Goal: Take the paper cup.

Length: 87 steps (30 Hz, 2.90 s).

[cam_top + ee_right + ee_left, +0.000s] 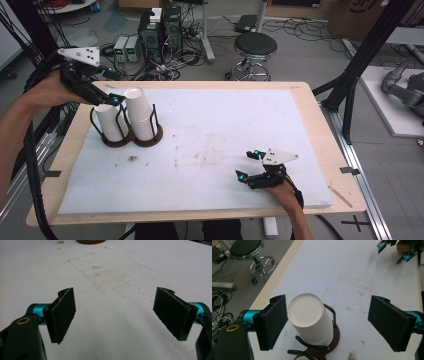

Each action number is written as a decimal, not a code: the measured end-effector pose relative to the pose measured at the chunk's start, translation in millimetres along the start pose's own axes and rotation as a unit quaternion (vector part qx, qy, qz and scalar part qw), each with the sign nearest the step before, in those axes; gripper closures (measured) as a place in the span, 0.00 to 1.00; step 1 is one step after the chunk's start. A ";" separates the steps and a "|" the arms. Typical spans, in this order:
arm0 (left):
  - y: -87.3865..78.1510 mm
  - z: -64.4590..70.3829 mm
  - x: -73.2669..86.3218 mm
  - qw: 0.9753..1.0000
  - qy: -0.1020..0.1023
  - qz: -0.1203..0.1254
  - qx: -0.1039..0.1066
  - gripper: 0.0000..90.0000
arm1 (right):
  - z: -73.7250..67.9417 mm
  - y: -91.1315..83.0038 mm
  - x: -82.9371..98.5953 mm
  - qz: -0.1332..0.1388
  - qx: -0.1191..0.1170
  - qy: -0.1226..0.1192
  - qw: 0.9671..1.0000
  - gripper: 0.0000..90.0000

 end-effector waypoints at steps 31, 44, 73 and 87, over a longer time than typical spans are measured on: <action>53.2 -39.9 -4.9 0.982 -0.041 -0.181 0.030 0.19 | -1.1 0.6 -0.2 -0.004 -0.002 -0.006 1.000 0.21; 62.4 -41.5 -7.7 0.979 -0.045 -0.200 0.022 0.35 | -1.2 0.7 -0.2 -0.005 -0.001 -0.006 1.000 0.21; 38.6 -36.7 -23.3 0.984 -0.051 -0.172 0.020 0.37 | -0.6 1.1 -0.3 -0.006 -0.002 -0.005 1.000 0.21; 13.1 -32.2 -43.5 0.990 -0.036 -0.135 -0.003 0.37 | -0.5 0.9 -0.3 -0.007 -0.004 -0.004 1.000 0.21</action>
Point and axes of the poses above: each handheld gripper's, and its own axes: y roughly forward along the jaws, x roughly out of its underside, z roughly to its right, the point moved 2 cm from there along y, roughly forward along the jaws, and after that the axes turned 12 degrees about x, right-handed, at the moved point
